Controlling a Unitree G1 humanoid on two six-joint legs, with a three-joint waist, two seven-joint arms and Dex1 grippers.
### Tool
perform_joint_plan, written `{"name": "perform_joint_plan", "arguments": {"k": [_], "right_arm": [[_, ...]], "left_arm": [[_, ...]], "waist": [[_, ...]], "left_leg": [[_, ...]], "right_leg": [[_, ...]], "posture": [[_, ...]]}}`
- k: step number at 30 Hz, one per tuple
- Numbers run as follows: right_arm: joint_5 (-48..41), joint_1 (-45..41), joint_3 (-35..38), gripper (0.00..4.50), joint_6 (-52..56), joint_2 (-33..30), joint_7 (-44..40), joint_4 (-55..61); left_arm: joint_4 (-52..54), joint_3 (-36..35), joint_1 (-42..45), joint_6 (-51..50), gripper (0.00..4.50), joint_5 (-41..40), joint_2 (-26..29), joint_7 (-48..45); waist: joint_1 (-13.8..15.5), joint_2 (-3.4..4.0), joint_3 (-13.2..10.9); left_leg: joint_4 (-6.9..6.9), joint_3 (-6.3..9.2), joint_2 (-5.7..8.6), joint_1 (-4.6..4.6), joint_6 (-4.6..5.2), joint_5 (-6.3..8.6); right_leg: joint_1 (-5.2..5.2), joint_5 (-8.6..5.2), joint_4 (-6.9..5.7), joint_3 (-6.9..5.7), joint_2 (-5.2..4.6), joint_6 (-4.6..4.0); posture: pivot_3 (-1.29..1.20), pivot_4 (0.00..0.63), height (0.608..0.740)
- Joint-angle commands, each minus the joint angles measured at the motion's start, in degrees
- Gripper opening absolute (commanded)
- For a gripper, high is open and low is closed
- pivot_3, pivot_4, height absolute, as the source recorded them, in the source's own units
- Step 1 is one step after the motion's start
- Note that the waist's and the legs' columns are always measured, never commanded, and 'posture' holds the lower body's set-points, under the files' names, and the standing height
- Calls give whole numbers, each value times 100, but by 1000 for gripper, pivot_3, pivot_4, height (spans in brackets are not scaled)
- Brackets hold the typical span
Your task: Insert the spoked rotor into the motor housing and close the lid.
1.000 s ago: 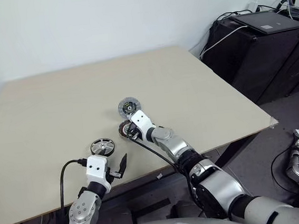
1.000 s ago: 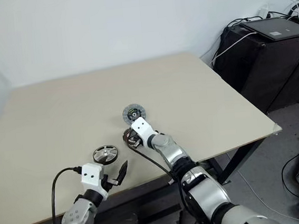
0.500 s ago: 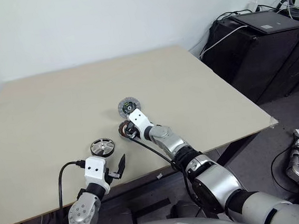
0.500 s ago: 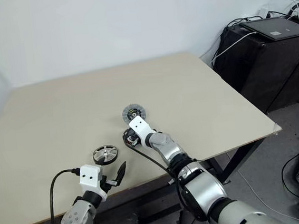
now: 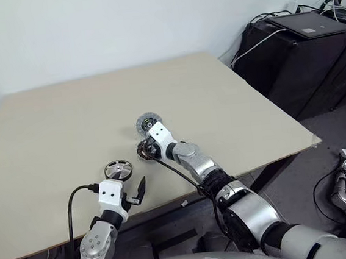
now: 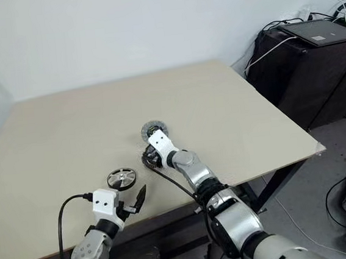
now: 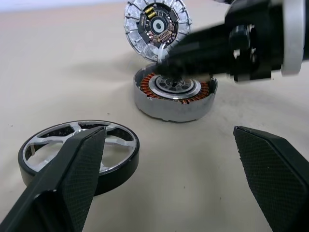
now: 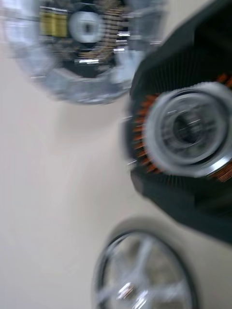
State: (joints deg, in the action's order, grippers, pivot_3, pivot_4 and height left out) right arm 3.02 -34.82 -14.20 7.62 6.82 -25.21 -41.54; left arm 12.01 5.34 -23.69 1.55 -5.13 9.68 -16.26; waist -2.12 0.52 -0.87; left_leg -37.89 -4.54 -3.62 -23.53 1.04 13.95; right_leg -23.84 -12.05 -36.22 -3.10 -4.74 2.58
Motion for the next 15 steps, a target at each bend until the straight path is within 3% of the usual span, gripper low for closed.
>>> {"name": "perform_joint_plan", "arguments": {"k": [1, 5, 15], "right_arm": [[-3, 258, -66, 1343, 391, -31, 14, 1038], [366, 544, -478, 19, 953, -177, 101, 1731], [910, 7, -959, 19, 1552, -66, 377, 1250]], "left_arm": [[163, 33, 91, 69, 4500, 4, -10, -12], [115, 65, 134, 49, 4500, -7, -2, -56], [93, 88, 178, 36, 4500, -4, -8, -60]], "waist": [[6, -1, 0], [1, -1, 0], [-6, -1, 0]], "left_leg": [[0, 0, 0, 0, -1, 0], [-2, -1, 0, 0, -19, 11], [-2, 3, 0, 1, -15, 7]], "right_leg": [[-1, 0, 0, 0, 0, 0], [0, 0, 1, 0, -1, 0], [-4, 0, -5, 1, 4, -3]], "posture": [[0, 0, 740], [0, 0, 740], [0, 0, 740]]}}
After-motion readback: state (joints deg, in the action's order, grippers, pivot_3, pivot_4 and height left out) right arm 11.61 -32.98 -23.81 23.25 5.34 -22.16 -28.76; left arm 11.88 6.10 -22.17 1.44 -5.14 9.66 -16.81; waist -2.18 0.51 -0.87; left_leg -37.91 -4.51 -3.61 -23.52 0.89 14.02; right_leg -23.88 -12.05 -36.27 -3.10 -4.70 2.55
